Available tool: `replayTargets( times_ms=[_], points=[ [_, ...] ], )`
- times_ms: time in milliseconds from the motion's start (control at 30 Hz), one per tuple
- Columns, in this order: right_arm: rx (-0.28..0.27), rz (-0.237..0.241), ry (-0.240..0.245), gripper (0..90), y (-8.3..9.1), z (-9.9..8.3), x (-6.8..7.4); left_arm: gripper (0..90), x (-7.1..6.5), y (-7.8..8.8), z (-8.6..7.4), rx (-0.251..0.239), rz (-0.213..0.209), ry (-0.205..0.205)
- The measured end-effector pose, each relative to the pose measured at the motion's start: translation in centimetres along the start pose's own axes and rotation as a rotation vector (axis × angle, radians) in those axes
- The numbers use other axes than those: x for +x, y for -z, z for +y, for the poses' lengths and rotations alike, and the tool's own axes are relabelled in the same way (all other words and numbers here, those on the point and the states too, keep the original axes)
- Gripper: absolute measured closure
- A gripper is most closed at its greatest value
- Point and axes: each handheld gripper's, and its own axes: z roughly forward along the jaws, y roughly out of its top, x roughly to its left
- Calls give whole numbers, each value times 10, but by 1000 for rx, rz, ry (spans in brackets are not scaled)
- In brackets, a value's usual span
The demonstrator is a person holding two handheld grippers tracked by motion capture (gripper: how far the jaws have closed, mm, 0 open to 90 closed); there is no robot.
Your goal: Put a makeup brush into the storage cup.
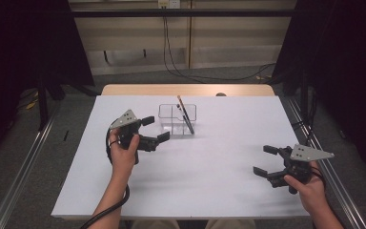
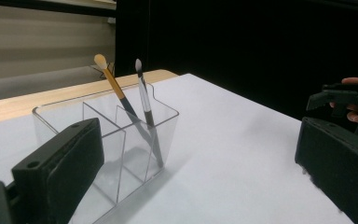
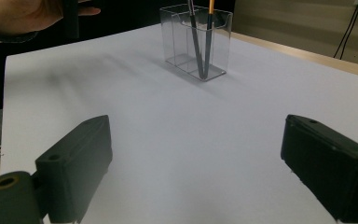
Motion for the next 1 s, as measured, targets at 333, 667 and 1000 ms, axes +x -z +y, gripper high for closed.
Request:
replayTargets(
  times_ms=[333,667,1000],
  points=[
    [-1,1,2,87,0,0,0,12,2,14,-6,6,18,-6],
    [-3,4,6,87,-1,0,1,11,3,28,-12,7,40,-10],
    [0,4,7,87,-1,1,2,11,2,39,-14,9,43,-17]
  ],
)
